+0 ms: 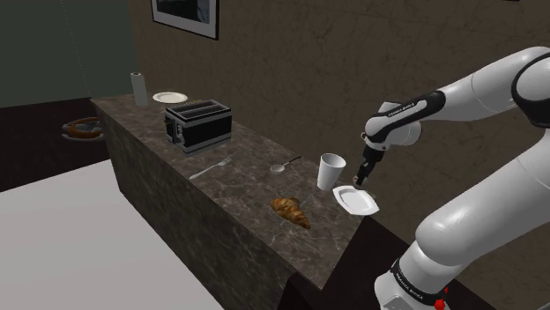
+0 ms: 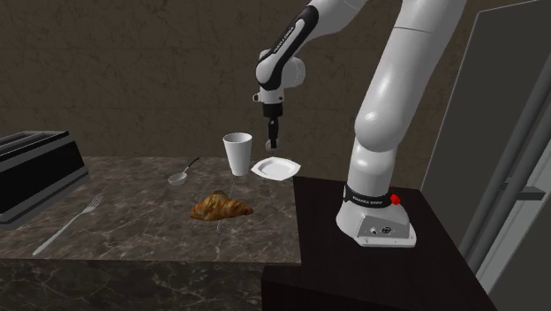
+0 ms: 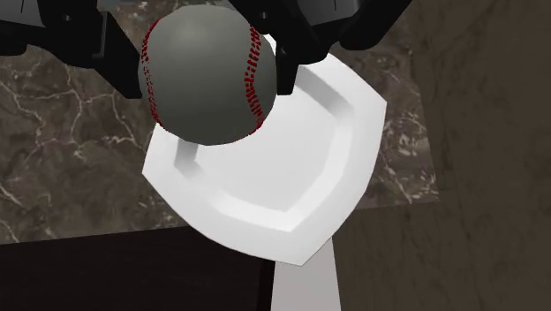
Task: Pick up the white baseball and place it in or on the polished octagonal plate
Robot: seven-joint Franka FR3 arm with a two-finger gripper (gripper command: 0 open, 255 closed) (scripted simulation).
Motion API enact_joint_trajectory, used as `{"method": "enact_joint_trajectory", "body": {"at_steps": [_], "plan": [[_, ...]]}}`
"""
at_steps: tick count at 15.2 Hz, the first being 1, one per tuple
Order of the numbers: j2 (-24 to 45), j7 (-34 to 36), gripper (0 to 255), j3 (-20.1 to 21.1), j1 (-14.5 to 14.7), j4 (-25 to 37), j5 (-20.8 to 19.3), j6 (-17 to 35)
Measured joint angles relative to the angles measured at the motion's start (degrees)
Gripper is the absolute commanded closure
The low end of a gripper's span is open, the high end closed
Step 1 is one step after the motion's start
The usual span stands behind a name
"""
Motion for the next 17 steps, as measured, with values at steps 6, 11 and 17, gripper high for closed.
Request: {"method": "enact_joint_trajectory", "body": {"at_steps": [6,11,17], "plan": [[3.69,-3.70,255,-2.14,-0.63,-0.16,0.97,3.57],[7.84,-5.73,255,-2.66,0.00,-0.83,3.45,8.05],[12.56,-8.47,255,-2.69,0.61,-1.44,7.17,12.86]]}}
